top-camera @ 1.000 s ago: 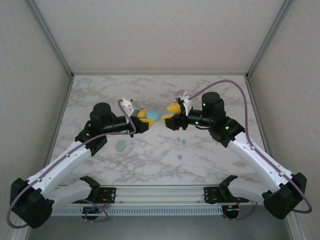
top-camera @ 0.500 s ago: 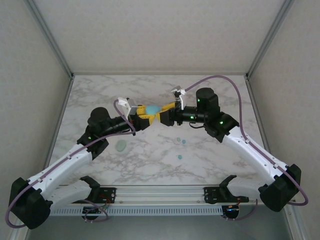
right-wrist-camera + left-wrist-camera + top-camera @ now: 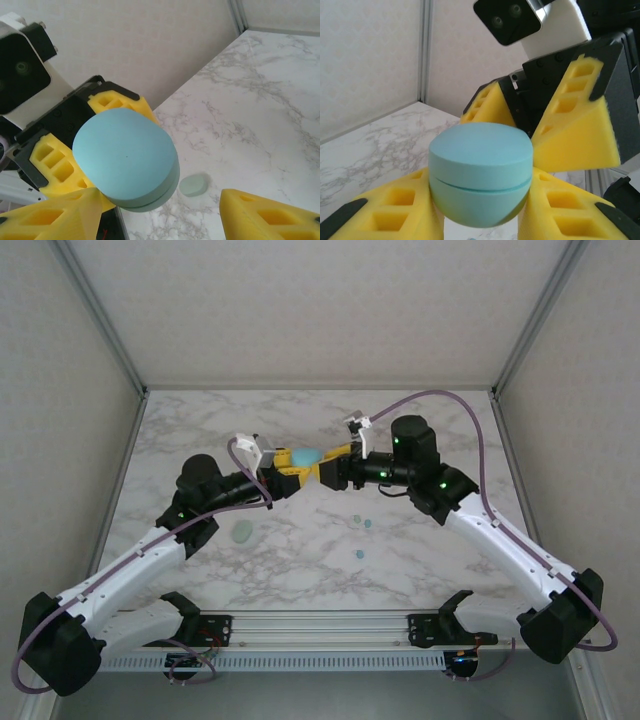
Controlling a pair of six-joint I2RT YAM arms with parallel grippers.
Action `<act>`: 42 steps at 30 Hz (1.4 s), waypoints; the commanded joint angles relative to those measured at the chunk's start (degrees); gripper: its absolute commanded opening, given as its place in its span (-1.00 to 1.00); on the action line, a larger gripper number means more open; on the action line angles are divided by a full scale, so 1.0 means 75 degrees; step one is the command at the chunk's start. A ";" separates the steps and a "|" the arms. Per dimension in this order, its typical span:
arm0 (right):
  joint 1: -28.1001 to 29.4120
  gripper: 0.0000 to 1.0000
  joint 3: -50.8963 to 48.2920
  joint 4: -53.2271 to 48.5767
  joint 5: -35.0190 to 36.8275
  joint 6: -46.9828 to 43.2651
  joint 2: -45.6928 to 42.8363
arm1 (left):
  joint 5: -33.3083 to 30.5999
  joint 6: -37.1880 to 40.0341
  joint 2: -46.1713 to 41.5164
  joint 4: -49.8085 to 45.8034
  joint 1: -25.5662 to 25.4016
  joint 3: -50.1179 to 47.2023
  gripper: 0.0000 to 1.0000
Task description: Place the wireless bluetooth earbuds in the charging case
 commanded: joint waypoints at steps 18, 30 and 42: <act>-0.0045 0.49 0.1276 -0.0837 0.1861 0.1006 -0.0547 | -0.0170 0.0429 -0.0361 0.0395 -0.0266 -0.0245 -0.65; -0.1458 0.23 0.0481 -0.4267 0.4150 0.1126 -0.0197 | -0.0634 0.0455 -0.0616 0.0310 -0.0265 -0.0358 -0.65; -0.1284 -0.16 -0.0984 -0.4646 0.3198 0.1709 0.1901 | -0.0809 0.0540 -0.0784 0.0010 -0.0266 -0.0418 -0.65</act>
